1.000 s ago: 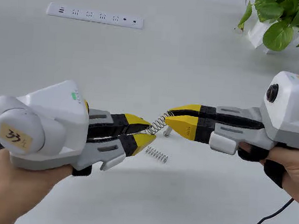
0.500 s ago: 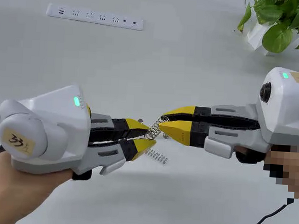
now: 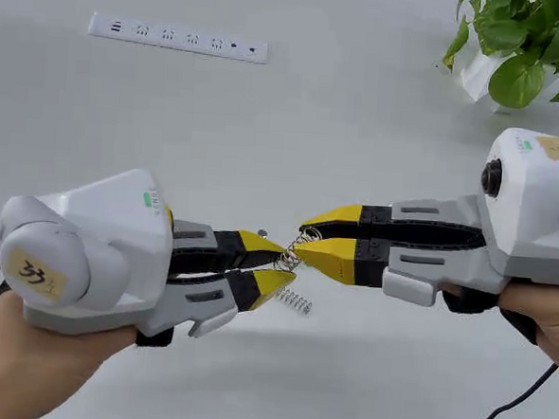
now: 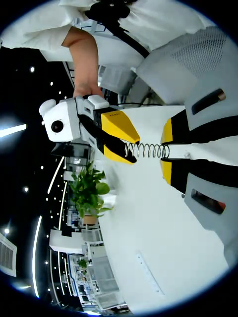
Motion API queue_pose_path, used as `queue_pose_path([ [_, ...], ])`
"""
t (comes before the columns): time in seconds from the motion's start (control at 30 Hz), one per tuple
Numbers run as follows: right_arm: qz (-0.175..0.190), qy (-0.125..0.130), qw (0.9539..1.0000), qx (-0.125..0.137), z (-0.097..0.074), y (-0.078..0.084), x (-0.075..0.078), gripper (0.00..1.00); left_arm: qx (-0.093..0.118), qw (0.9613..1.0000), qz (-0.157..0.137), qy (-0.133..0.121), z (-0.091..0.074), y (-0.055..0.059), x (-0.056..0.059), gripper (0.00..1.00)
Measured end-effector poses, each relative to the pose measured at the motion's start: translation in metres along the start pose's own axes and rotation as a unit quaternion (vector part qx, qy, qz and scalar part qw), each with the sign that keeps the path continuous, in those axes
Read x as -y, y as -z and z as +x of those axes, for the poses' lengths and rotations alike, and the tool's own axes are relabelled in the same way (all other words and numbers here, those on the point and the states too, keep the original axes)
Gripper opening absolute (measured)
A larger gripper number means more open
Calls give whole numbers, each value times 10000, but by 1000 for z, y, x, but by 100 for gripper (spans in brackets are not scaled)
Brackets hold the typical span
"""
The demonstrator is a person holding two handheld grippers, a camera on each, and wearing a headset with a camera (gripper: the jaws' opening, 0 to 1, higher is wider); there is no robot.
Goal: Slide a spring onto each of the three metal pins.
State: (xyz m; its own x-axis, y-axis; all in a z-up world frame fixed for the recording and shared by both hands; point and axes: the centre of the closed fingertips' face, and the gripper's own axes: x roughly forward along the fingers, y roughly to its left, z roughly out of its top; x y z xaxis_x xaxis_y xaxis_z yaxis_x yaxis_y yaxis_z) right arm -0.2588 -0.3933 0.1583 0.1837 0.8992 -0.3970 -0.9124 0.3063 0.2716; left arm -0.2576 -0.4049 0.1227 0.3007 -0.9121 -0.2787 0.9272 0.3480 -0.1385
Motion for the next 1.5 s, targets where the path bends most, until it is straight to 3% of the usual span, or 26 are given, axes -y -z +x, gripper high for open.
queue_pose_path([
  [0.07, -50, -33, 10000, -71, -1, -1, 0, 13, 8, 10000, -2, 10, 0, 0, 0, 6],
  [0.17, -433, -94, 9980, -452, -6, 3, 4, 18, 22, 10000, -9, 18, 0, 0, 0, 6],
  [0.23, -717, -201, 9946, -724, -9, 2, 4, 23, 33, 10000, -10, 24, -1, -1, 0, 6],
  [0.3, -1089, -417, 9881, -1008, -10, 1, 4, 27, 53, 10000, -17, 29, 0, -2, 1, 6],
  [0.4, -1538, -750, 9723, -1590, -9, 4, 0, 29, 70, 10000, -7, 48, 0, -2, 2, 6],
  [0.43, -1727, -853, 9650, -1780, -8, 4, 0, 29, 78, 10000, -7, 56, 1, -3, 2, 6],
  [0.5, -1834, -1016, 9583, -1940, -6, 1, -3, 29, 77, 9999, 9, 70, 1, -3, 3, 6],
  [0.57, -1998, -1186, 9488, -2140, -3, 0, -4, 26, 90, 9999, 1, 81, 1, -3, 4, 6],
  [0.6, -2143, -1296, 9404, -2302, -2, 2, -5, 24, 99, 9999, 8, 83, 2, -4, 4, 6],
  [0.67, -2205, -1432, 9305, -2551, -1, 6, -8, 21, 106, 9999, -5, 85, 2, -4, 4, 6],
  [0.7, -2361, -1502, 9224, -2662, 1, 8, -8, 21, 106, 9999, -4, 89, 2, -4, 5, 6],
  [0.93, -2571, -1800, 8976, -3097, -1, 19, -6, 14, 159, 9998, -15, 94, 2, -6, 5, 6],
  [1.03, -2641, -1811, 8927, -3170, -1, 21, -5, 12, 165, 9998, -18, 99, 1, -6, 5, 6],
  [1.5, -2696, -1821, 8876, -3262, 2, 23, -3, 7, 199, 9997, -55, 123, 1, -5, 7, 6],
])
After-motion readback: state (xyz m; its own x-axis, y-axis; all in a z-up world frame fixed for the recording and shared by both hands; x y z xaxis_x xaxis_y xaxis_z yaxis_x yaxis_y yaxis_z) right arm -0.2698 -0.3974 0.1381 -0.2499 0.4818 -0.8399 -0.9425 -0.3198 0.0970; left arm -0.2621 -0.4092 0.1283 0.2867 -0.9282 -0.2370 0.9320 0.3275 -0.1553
